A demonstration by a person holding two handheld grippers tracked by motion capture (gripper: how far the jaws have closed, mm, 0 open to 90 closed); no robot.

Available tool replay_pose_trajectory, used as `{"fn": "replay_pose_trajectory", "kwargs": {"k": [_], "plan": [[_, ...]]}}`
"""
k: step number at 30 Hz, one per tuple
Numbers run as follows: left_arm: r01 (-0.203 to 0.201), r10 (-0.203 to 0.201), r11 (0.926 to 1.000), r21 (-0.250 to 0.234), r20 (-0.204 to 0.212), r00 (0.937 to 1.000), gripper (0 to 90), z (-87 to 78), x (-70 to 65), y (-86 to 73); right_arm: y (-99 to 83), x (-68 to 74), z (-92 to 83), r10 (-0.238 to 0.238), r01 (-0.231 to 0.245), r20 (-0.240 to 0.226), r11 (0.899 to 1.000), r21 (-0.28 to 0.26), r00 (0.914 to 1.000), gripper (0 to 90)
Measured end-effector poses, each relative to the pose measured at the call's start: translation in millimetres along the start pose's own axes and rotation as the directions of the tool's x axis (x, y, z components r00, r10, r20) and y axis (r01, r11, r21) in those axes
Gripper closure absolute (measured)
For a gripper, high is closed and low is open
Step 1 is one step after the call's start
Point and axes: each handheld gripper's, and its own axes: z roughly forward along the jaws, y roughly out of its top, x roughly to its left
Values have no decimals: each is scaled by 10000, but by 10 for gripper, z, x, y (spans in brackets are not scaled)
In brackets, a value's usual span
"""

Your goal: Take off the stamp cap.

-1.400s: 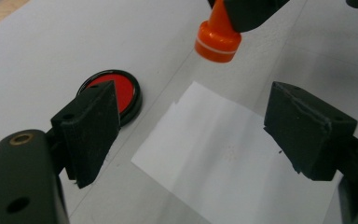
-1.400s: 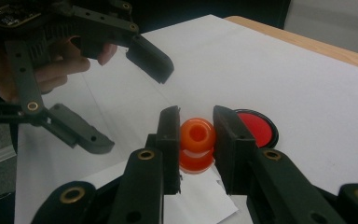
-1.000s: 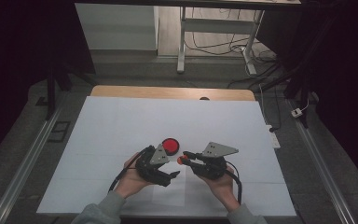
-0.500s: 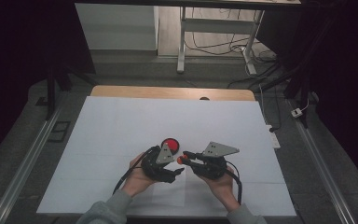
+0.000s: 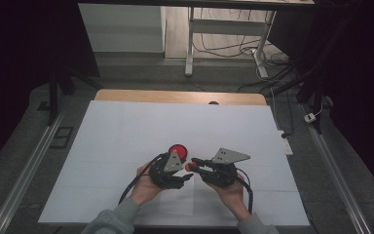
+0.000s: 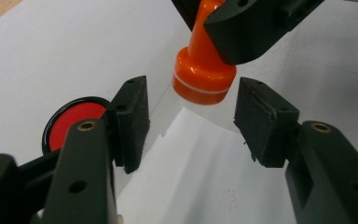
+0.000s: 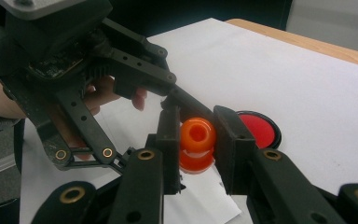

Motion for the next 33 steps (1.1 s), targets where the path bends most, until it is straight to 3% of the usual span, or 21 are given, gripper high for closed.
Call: {"fn": "replay_pose_trajectory", "kwargs": {"k": [12, 33], "plan": [[-135, 135, 9999, 3, 148, 9998, 574, 17, -10, -2, -6, -6, 4, 25, -25, -23, 10000, 12, 10000, 718], [-344, 344, 9994, -36, -77, 9994, 633, 21, -28, -9, -12, -5, 16, 93, -93, -127, 10000, 13, 9999, 718]]}}
